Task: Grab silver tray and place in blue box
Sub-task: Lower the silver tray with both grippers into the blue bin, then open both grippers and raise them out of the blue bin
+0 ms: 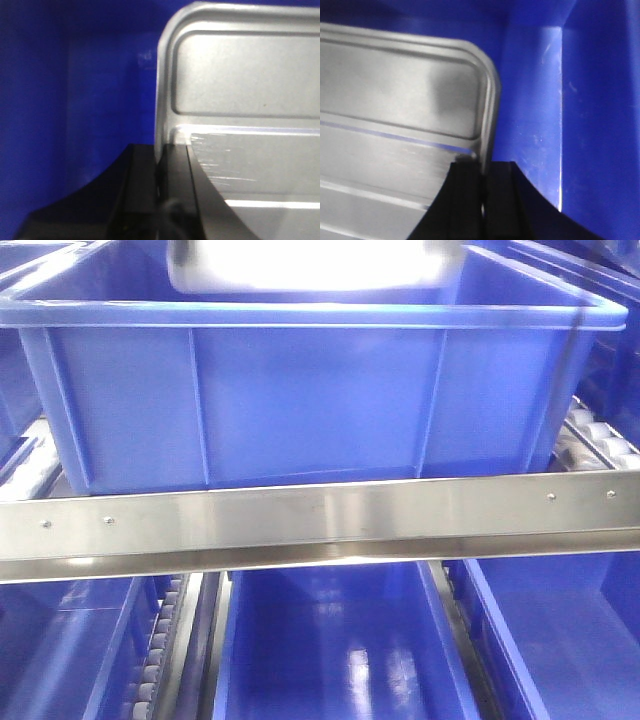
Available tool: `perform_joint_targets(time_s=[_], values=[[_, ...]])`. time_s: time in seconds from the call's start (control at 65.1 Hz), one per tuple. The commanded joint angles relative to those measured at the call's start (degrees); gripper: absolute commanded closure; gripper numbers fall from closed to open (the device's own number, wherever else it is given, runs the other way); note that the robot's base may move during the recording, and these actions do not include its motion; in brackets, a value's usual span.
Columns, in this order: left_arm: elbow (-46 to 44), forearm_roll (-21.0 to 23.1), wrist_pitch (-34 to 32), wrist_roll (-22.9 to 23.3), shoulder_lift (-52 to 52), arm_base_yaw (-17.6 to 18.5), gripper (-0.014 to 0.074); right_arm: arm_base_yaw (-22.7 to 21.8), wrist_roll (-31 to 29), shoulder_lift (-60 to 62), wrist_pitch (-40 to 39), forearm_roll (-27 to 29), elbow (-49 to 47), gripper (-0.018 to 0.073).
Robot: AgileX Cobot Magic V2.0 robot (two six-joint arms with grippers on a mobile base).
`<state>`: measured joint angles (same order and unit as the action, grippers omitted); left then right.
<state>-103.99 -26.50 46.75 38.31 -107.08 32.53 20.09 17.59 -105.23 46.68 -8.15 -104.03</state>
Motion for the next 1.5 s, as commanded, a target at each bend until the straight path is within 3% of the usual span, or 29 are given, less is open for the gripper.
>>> perform_joint_targets(time_s=[0.0,0.322,0.43,0.476,0.645,0.768,0.952,1.044,1.182,1.305,1.351,1.443,1.489], values=[[-1.8,-1.3,-5.9,-0.6,0.7,0.1,0.0701,-0.1,-0.7,0.5,-6.6,-2.0,-2.4,0.0502],[-1.8,-1.3,-5.9,-0.6,-3.2,0.0,0.0699,-0.1,-0.7,-4.1,-6.9,-3.2,-2.4,0.0495],[-1.8,-1.3,-5.9,-0.6,-3.2,-0.1,0.0666,-0.1,-0.7,-4.1,-6.9,-3.2,-2.4,0.0428],[-1.9,-1.3,-5.9,-0.6,-3.2,-0.1,0.0622,-0.1,-0.7,-4.1,-6.9,-3.2,-2.4,0.0359],[-1.9,-1.2,-6.8,-0.6,-3.2,-0.1,0.0301,-0.1,-0.7,-4.1,-6.7,-3.2,-2.4,0.0048],[-2.1,-1.2,-6.7,-0.6,-3.2,-0.1,0.012,-0.1,-0.7,-3.7,-5.9,-3.2,-2.6,-0.0036],[-5.8,-0.1,-0.6,-0.6,-2.8,0.4,0.0115,-0.1,-0.7,-0.1,-4.6,-3.2,-2.6,-0.0033],[-8.5,0.6,2.7,-3.1,-1.6,1.2,0.0116,-0.1,-0.7,2.8,-2.6,-3.2,-2.6,-0.0027],[-10.2,4.0,6.3,-9.0,2.0,3.0,0.0162,0.0,-0.7,7.3,1.6,-3.1,-2.6,0.0102],[-9.8,4.7,11.0,-13.4,5.8,4.9,0.0273,0.0,-0.7,10.6,6.3,-3.0,-2.5,0.0293],[-8.8,4.4,13.5,-16.2,7.4,6.0,0.0348,0.0,-0.7,12.0,8.1,-3.0,-2.0,0.0372],[-5.2,2.0,15.6,-17.3,10.4,8.4,0.0478,0.1,-1.0,14.8,9.4,-3.0,0.1,0.0506],[-2.0,0.7,15.7,-17.3,12.5,9.7,0.0547,0.2,-1.4,16.6,9.1,-3.0,2.2,0.0505]])
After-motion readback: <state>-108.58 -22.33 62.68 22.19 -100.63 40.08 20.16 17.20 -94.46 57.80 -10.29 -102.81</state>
